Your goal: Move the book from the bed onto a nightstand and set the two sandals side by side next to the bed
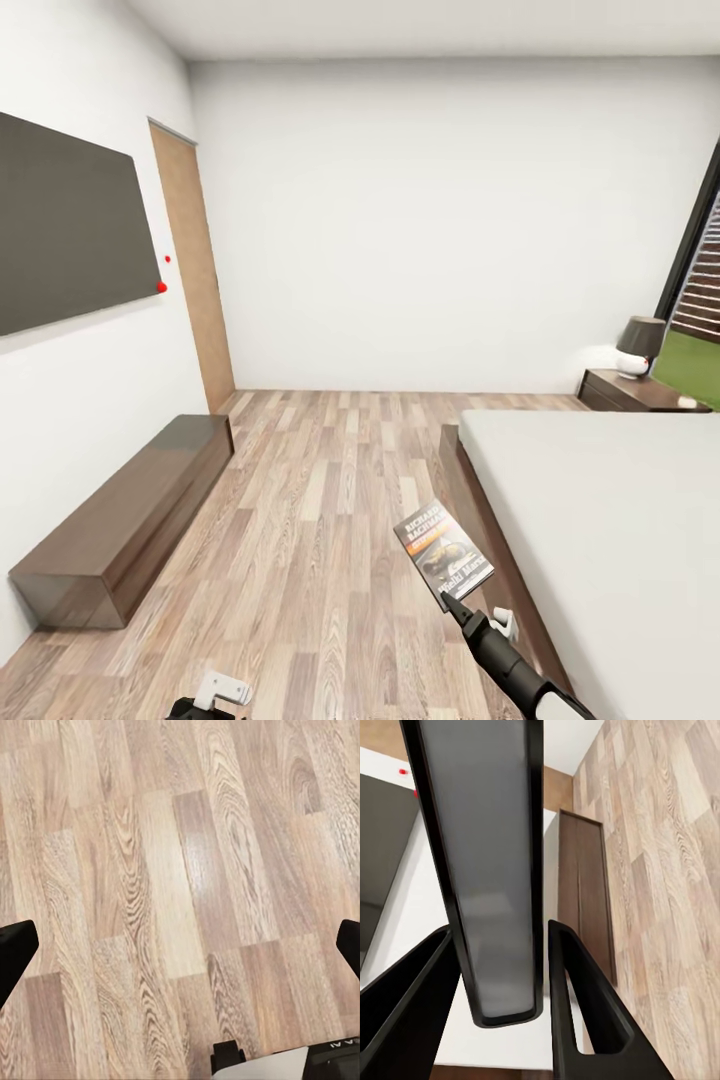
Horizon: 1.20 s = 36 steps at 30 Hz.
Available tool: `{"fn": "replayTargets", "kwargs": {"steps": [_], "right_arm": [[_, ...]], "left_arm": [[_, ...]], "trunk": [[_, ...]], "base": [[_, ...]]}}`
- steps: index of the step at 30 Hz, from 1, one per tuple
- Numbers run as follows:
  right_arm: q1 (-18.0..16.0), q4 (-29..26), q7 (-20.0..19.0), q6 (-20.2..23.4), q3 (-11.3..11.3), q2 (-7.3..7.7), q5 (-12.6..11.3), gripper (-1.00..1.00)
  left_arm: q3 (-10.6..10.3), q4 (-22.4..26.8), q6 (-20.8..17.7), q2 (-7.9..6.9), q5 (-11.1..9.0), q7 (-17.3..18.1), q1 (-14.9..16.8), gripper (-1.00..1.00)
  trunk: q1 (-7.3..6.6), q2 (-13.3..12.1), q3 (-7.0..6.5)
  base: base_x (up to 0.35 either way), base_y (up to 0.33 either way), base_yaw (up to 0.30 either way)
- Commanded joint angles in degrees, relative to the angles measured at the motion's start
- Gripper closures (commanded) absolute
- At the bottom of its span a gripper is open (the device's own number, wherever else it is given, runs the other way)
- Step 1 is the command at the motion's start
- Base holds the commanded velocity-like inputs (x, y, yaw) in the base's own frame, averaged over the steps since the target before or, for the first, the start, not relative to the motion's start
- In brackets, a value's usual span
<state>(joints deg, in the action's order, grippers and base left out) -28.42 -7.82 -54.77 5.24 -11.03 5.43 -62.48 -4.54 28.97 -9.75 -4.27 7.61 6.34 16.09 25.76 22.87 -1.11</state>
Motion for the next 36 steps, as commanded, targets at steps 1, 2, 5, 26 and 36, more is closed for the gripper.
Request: {"fn": "replayTargets", "kwargs": {"steps": [1,2,5,26,36], "right_arm": [[0.0,0.0,-0.2,0.6,-0.3,0.04,-0.6,1.00],[0.0,0.0,-0.2,0.6,-0.3,0.04,-0.6,1.00],[0.0,0.0,-0.2,0.5,-0.3,0.03,-0.6,1.00],[-0.1,0.0,-0.2,0.5,-0.3,0.04,-0.6,1.00],[0.0,0.0,-0.2,0.5,-0.3,0.02,-0.6,1.00]], "left_arm": [[-0.1,0.1,-0.3,-0.03,0.6,0.2,0.0,-1.00],[-0.1,0.1,-0.3,-0.03,0.6,0.2,0.0,-1.00],[-0.1,0.1,-0.3,-0.03,0.6,0.2,0.0,-1.00],[-0.1,0.1,-0.3,-0.03,0.6,0.2,0.0,-1.00],[-0.1,0.1,-0.3,-0.03,0.6,0.2,0.0,-1.00]], "trunk": [[0.02,0.0,0.12],[0.02,0.0,0.21],[0.02,0.0,0.48],[0.02,0.0,2.43],[0.02,0.0,3.36]], "base": [[0.000,0.000,0.000],[0.000,0.000,0.000],[0.000,0.000,0.000],[0.000,0.000,0.000],[0.000,0.000,0.000]]}}
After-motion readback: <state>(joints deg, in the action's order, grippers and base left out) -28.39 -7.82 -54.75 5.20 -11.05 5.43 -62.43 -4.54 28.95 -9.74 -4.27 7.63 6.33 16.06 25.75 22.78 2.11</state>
